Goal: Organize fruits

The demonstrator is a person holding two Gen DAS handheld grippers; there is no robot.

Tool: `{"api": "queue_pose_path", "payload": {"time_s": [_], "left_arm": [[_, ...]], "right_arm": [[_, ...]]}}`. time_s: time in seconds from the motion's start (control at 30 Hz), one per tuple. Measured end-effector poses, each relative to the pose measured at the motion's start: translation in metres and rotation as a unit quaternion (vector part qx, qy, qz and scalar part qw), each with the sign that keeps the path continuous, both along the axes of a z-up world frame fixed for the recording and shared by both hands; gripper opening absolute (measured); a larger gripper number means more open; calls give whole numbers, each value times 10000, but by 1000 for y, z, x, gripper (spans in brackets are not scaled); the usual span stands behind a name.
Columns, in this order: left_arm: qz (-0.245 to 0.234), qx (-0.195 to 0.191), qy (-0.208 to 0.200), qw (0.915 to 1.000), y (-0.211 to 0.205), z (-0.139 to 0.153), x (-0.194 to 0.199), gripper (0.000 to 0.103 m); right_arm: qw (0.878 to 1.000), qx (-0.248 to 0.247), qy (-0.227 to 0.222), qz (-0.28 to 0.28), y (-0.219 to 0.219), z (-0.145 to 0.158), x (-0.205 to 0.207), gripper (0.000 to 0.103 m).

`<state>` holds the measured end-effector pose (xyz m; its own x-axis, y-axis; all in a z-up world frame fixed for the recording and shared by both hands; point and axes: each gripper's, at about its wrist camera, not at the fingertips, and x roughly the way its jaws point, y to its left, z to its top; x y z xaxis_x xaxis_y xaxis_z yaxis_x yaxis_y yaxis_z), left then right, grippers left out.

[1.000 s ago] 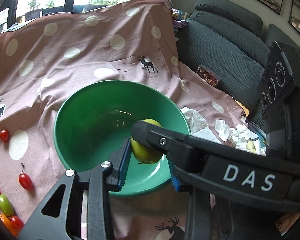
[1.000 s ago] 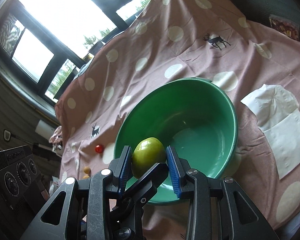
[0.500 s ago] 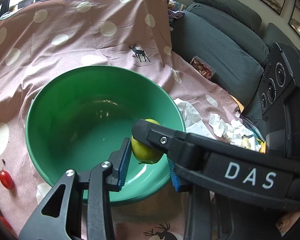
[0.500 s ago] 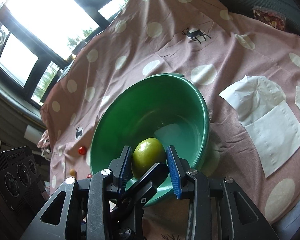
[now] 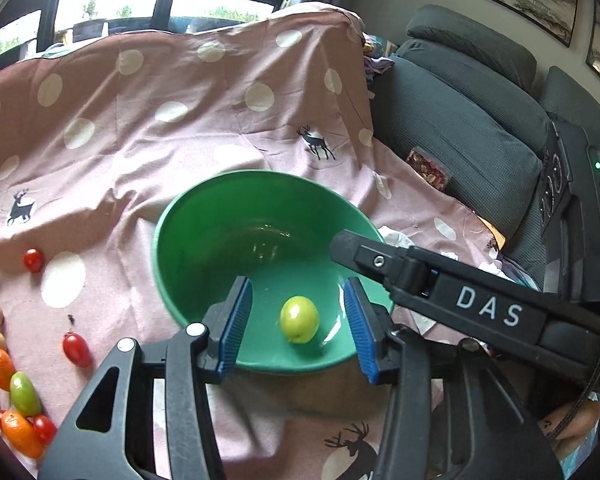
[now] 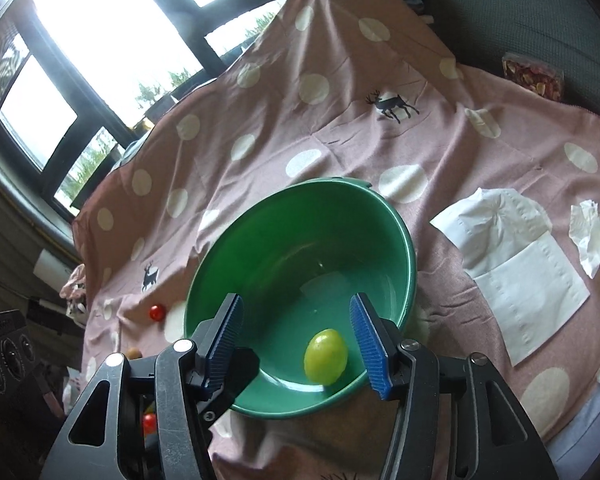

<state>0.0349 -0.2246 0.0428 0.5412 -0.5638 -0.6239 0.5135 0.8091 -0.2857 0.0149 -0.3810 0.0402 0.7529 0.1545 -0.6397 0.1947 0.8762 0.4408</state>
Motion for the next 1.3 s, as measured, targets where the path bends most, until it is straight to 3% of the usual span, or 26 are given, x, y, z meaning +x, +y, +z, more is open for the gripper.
{"api": "queue_pose_path", "payload": {"time_s": [0.1,0.2,0.3,0.37,0.63,0.87,1.03,1.13,1.23,1.3], "left_arm": [[424,61,-158,9990,31,9,-7,59],[1096,361,-222,9931,71,12,-12,66],[1775,737,-211,9811,113,6,-18,67],[2153,860,-112,9727,143,-4,-23,67],[3120,810,507,9453,218,-48,-27,70],[3434,793,709,9331,241,-59,-20,70],[3428,665,732,9342,249,-58,-22,70],[3450,614,765,9335,252,-58,-23,70],[3457,577,798,9332,253,-58,-21,70],[3470,595,818,9324,253,-59,-21,70]], "right_arm": [[9992,-329,-169,138,19,9,1,67],[9971,-544,-277,459,45,13,4,72],[9928,-862,-219,803,81,12,9,76],[9875,-1128,-195,1083,110,10,13,84],[9580,-2150,286,1878,196,-35,31,84],[9411,-2547,853,2053,220,-75,55,84],[9407,-2589,1090,1899,224,-88,73,84],[9434,-2456,1140,1915,225,-91,76,88],[9442,-2338,1159,2009,226,-97,76,100],[9428,-2350,1194,2039,227,-97,77,102]]}}
